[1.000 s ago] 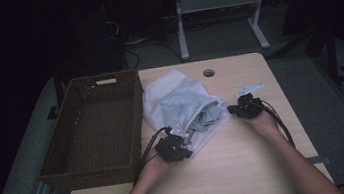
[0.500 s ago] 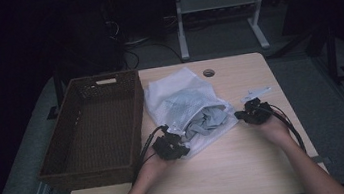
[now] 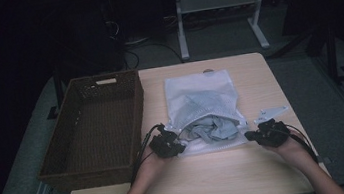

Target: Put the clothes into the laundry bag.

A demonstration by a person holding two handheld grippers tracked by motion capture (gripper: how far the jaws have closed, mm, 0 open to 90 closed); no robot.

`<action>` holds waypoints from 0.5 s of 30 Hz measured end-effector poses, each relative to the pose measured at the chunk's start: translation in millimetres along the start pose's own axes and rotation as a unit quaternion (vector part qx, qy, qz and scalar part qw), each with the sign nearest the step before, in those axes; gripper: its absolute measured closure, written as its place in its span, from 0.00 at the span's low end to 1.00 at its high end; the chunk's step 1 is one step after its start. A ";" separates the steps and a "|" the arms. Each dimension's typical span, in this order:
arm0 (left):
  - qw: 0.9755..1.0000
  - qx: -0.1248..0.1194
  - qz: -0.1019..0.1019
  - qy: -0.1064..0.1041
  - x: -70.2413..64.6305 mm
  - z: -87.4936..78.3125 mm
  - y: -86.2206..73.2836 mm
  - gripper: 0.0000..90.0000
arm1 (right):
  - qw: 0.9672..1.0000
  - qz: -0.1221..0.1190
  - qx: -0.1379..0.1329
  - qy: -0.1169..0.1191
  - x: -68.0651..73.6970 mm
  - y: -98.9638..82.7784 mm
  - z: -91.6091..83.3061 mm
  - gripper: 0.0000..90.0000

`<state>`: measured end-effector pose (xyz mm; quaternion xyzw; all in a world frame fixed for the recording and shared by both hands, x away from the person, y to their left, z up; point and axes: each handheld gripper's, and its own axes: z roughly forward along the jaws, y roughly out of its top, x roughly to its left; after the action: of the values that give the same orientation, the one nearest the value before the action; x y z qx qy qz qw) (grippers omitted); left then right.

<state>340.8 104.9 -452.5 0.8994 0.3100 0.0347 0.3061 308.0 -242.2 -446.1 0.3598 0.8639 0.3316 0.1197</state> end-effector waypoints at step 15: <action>0.998 -0.057 -0.011 0.028 -14.2 -29.3 12.8 0.60 | 1.000 -0.005 0.009 0.028 25.9 -17.5 -13.1 0.98</action>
<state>328.8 104.2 -419.6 0.8756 0.3261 0.0737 0.3486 274.2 -239.5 -446.9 0.3472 0.8716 0.3332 0.0940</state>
